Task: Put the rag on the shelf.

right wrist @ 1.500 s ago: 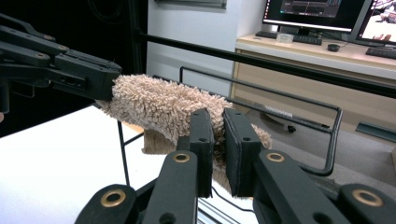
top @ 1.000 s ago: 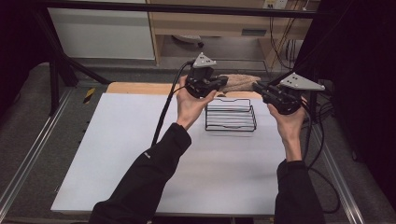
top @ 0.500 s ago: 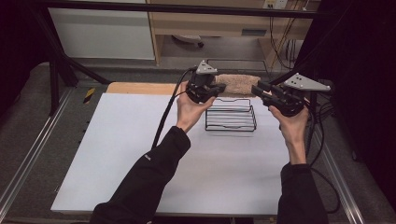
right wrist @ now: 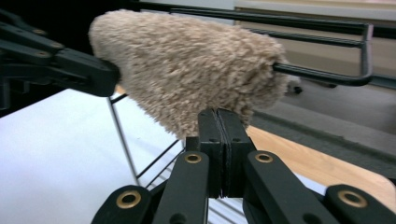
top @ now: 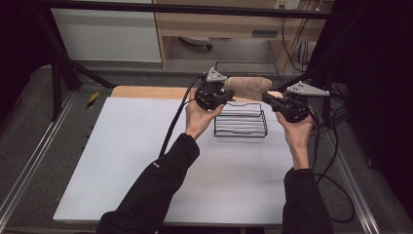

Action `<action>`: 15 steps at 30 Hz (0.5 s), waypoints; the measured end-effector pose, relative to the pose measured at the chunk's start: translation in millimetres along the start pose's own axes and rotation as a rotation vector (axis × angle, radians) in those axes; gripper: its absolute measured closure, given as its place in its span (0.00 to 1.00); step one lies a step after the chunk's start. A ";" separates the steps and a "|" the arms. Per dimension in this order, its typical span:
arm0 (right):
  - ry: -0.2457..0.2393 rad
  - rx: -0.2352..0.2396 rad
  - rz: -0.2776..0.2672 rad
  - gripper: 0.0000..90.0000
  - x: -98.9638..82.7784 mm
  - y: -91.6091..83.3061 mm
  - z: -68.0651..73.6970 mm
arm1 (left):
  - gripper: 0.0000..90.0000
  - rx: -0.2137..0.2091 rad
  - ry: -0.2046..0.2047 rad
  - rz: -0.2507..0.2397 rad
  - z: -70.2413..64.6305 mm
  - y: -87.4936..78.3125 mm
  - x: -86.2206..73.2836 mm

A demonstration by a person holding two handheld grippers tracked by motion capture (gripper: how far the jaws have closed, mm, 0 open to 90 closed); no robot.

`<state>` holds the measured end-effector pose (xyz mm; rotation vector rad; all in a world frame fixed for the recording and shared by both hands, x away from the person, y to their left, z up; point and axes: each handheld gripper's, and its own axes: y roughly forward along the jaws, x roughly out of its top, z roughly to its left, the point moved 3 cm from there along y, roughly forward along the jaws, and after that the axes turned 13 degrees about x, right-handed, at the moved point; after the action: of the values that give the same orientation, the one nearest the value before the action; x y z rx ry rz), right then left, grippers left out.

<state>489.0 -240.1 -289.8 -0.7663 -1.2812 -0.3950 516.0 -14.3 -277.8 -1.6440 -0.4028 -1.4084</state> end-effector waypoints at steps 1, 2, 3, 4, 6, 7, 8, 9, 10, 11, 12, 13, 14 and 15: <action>-0.002 -0.007 -0.003 1.00 0.0 1.1 -0.8 | 1.00 0.000 0.000 0.000 0.2 0.4 0.0; -0.004 -0.013 -0.008 1.00 0.1 2.5 -1.4 | 1.00 0.001 -0.001 -0.002 0.3 0.8 0.0; -0.003 -0.014 -0.008 1.00 0.1 3.8 -1.8 | 1.00 0.001 -0.003 -0.003 0.4 1.1 -0.1; -0.005 -0.018 -0.009 0.99 0.1 5.0 -2.1 | 1.00 0.001 -0.004 -0.003 0.5 1.3 -0.1; -0.003 -0.017 -0.010 0.99 -0.2 5.8 -1.9 | 0.99 -0.001 -0.006 -0.007 0.2 0.6 -0.4; -0.005 -0.016 -0.013 0.98 -0.3 5.6 -1.3 | 0.99 -0.006 -0.006 -0.009 0.3 -0.1 -0.6; -0.007 -0.014 -0.014 0.98 -0.5 4.7 -0.6 | 0.99 -0.008 -0.006 -0.010 0.3 -1.1 -0.6; -0.013 -0.009 -0.017 0.97 -0.5 3.6 0.0 | 0.98 -0.011 -0.005 -0.012 0.4 -2.2 -0.6; -0.015 -0.006 -0.021 0.96 -0.6 2.2 0.7 | 0.97 -0.013 -0.004 -0.013 0.5 -3.2 -0.4; -0.016 -0.002 -0.025 0.96 -0.4 0.5 1.3 | 0.96 -0.015 -0.004 -0.016 0.4 -4.3 0.0; -0.013 0.002 -0.030 0.95 -0.2 -1.0 2.1 | 0.96 -0.016 -0.003 -0.017 0.1 -5.4 0.4; -0.012 0.006 -0.033 0.93 0.0 -2.6 2.9 | 0.95 -0.017 -0.002 -0.020 -0.4 -6.5 0.9; -0.015 0.007 -0.038 0.92 0.4 -4.1 3.6 | 0.94 -0.018 -0.002 -0.022 -0.9 -7.5 1.4; -0.015 0.009 -0.039 0.90 1.0 -5.7 4.3 | 0.92 -0.019 0.001 -0.022 -1.1 -8.6 1.9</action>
<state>482.5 -240.8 -286.8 -0.7387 -1.3124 -0.4152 509.6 -11.2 -272.6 -1.6583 -0.4090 -1.4331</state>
